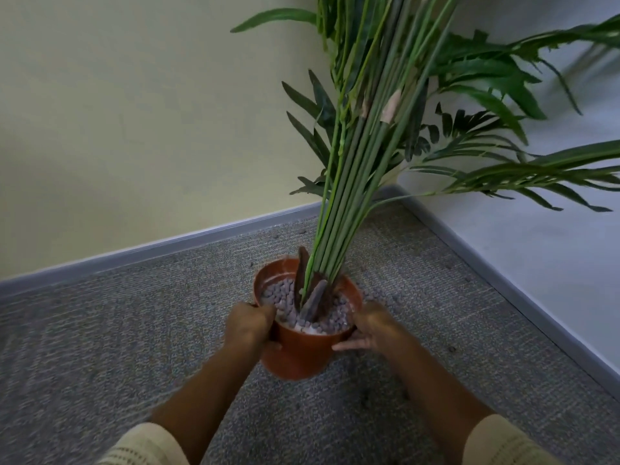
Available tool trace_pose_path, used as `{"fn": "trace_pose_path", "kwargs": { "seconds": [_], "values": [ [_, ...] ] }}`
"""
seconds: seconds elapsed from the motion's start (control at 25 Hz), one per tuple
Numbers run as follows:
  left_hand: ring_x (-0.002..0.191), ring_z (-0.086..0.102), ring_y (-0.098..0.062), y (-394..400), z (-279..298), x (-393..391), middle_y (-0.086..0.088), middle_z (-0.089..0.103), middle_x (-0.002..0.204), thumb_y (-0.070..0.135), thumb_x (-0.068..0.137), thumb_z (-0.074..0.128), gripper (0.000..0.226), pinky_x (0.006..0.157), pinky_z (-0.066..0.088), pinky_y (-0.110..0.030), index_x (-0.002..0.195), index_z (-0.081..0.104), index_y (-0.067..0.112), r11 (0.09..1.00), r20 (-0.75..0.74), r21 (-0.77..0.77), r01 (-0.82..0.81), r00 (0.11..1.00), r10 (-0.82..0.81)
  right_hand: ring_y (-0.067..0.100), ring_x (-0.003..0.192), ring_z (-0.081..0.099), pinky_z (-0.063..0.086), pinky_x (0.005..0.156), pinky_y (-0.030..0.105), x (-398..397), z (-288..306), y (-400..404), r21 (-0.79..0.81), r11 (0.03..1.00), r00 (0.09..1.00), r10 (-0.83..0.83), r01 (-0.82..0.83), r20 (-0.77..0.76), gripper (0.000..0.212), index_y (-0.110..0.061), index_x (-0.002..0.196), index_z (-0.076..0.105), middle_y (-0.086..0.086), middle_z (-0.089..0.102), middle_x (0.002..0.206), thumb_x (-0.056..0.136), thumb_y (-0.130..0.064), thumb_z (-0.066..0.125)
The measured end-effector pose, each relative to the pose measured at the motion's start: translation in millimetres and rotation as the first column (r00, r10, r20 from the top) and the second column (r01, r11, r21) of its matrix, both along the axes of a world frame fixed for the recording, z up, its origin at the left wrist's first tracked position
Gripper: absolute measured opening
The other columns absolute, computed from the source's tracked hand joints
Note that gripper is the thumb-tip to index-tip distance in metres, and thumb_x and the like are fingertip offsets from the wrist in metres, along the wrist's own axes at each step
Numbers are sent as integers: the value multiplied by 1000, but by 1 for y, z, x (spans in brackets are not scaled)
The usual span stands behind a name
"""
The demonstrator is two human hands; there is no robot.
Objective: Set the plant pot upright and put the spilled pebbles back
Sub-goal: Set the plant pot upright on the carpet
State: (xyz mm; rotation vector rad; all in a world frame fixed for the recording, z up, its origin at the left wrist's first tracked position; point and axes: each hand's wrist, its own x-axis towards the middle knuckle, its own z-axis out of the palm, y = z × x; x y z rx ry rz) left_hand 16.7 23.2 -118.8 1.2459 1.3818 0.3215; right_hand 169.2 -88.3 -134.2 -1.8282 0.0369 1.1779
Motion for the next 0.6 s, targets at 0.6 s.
{"fn": "trace_pose_path", "kwargs": {
  "seconds": [0.6],
  "values": [
    [61,54,-43,37,34,28,-13,48,81,-3,84,61,16,24,45,-40,90,48,-8,998,122,-62,-17,992,25,65,98,53,52,32,40,25,18,27,-10,1000,1000,-4,4,12,24,8,116,43,40,39,134,92,10,42]
  ]
}}
